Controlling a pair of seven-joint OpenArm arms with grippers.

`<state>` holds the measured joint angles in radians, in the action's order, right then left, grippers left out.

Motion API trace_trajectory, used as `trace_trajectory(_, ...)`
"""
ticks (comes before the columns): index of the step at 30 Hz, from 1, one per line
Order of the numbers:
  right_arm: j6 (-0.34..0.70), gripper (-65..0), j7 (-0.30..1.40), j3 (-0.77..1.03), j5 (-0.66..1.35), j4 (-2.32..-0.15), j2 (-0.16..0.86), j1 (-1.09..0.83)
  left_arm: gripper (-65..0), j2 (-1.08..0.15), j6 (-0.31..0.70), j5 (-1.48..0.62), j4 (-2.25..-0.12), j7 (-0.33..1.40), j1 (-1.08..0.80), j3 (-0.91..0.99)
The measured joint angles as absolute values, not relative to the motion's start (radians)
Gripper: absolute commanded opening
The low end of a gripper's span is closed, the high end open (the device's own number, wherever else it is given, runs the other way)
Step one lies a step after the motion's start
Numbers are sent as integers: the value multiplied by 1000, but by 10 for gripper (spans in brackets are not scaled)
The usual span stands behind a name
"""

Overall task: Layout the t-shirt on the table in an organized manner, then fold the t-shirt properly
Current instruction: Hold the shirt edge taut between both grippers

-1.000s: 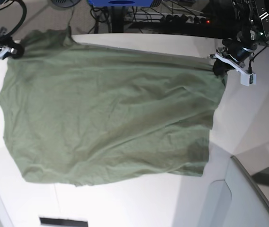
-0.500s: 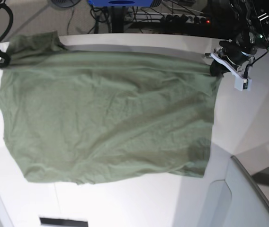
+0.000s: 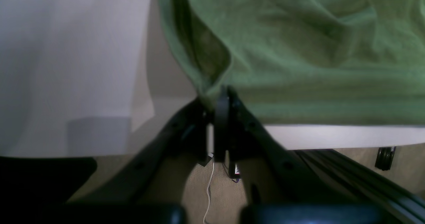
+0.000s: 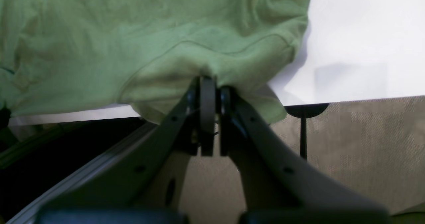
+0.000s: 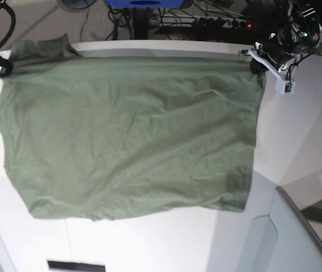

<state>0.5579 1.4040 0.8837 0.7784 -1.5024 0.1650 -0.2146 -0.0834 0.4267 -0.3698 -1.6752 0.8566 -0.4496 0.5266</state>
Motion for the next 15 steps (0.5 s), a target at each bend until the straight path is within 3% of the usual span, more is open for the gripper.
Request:
trace_trajectory(13, 558, -645, 1404, 884, 778, -1498, 164, -225, -650, -83, 426, -369, -1554, 856, -452, 527)
trace_trajectory(15, 558, -644, 1404, 884, 778, -1498, 162, -225, -569, -83, 426, -370, -1554, 856, -452, 527)
